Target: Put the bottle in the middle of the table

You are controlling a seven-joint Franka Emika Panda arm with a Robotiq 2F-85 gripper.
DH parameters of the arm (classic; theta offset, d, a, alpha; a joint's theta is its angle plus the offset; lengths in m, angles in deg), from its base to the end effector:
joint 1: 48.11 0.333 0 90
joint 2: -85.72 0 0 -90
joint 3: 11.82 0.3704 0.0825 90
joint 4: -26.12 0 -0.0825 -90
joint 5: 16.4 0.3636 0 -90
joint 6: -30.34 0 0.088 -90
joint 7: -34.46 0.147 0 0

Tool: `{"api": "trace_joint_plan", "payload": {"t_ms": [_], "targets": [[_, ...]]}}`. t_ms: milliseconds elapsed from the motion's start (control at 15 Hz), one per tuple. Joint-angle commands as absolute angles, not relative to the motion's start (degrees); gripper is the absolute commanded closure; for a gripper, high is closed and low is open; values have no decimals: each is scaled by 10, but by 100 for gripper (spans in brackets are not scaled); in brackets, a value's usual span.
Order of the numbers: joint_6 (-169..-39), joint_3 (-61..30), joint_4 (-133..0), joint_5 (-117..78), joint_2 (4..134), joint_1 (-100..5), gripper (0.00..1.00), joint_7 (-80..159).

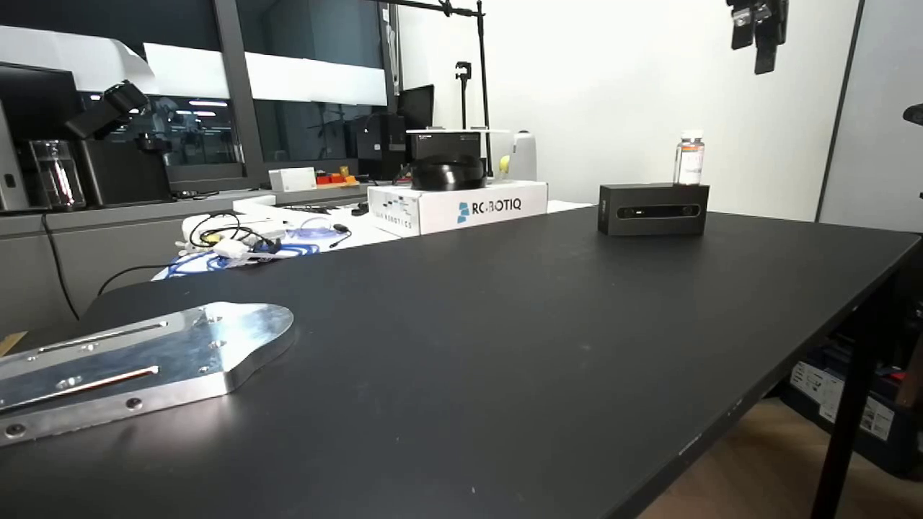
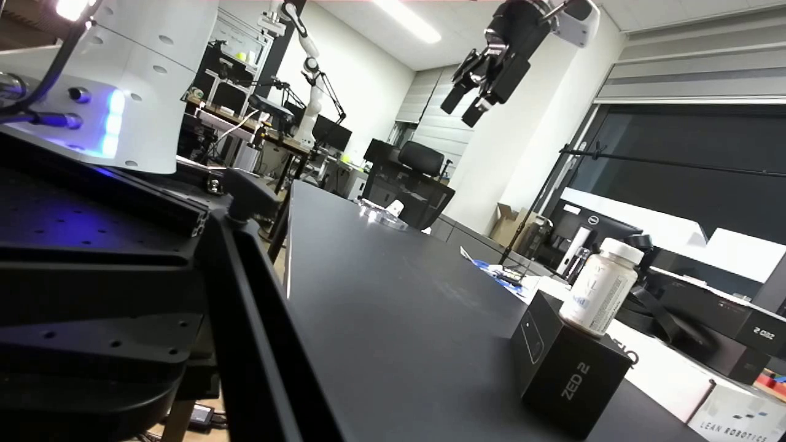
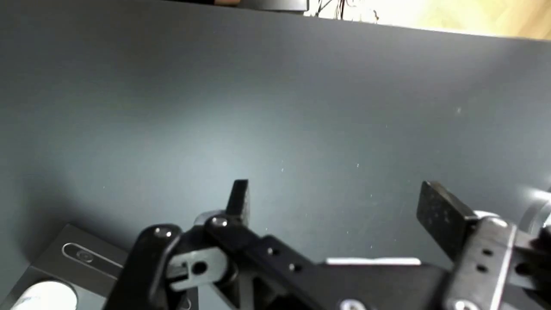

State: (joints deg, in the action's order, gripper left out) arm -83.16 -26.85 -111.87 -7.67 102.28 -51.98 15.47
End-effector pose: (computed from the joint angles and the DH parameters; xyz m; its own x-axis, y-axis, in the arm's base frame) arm 0.3777 -0.1167 0.4327 0.9957 -0.0438 -0.0812 -0.0622 -0.9685 -0.2410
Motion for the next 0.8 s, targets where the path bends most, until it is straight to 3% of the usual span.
{"api": "trace_joint_plan", "payload": {"t_ms": [0,733], "targets": [[-871,-256,-1062,-44,974,-540,0,228],[-951,-260,-864,-106,845,-607,0,455]]}}
